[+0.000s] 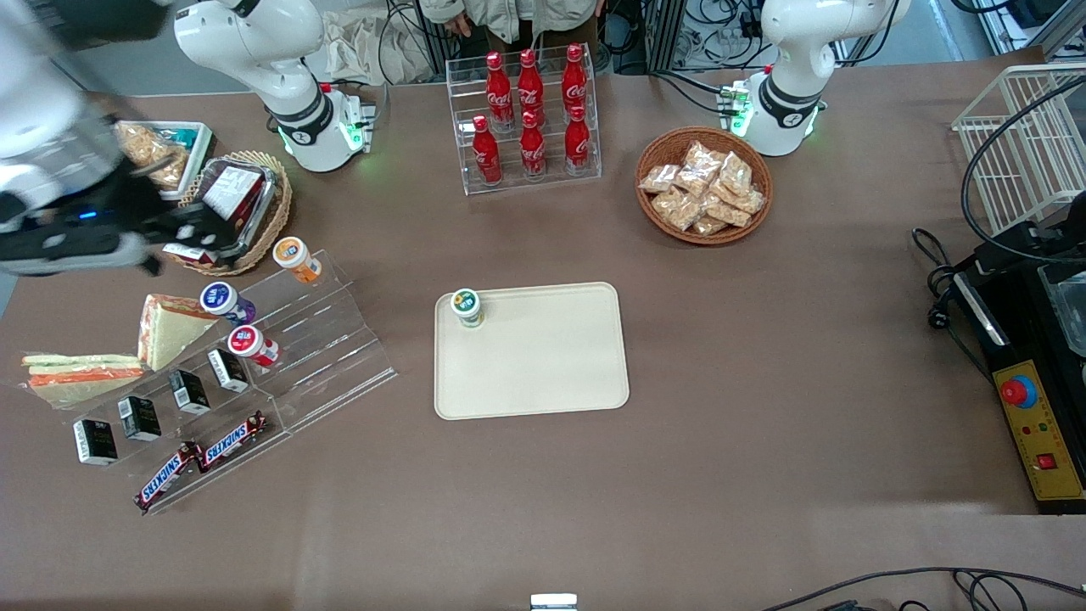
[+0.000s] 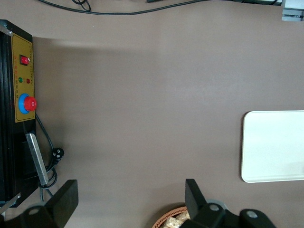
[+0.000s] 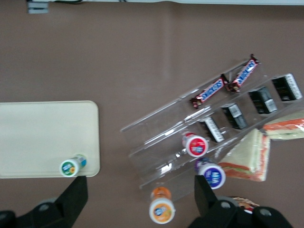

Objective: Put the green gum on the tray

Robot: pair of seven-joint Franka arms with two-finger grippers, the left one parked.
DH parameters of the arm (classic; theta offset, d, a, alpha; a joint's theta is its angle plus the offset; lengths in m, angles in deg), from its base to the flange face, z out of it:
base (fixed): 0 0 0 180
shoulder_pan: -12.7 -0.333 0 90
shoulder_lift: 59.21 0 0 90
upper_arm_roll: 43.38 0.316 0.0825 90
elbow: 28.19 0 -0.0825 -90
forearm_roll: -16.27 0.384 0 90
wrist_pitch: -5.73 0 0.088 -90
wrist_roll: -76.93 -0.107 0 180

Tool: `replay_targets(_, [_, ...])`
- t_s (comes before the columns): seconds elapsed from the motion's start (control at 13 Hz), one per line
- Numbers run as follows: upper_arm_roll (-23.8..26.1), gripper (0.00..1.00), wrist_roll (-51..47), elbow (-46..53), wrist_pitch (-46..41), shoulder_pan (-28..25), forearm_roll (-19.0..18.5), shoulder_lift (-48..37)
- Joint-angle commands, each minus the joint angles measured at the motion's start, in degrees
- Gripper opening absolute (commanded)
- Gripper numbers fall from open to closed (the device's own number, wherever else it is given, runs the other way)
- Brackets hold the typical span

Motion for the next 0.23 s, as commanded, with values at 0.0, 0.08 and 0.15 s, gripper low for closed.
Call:
replay_targets(0.0, [-5.04,1.00,3.44,2.01,-1.25,0.37,1.45,1.79])
replay_targets(0.08, [-5.84,1.00,5.37,2.01,-1.34,0.37,1.54,1.96])
replay_targets(0.15, [-6.46,1.00,6.17,1.92,-1.52,0.37,1.72,2.05])
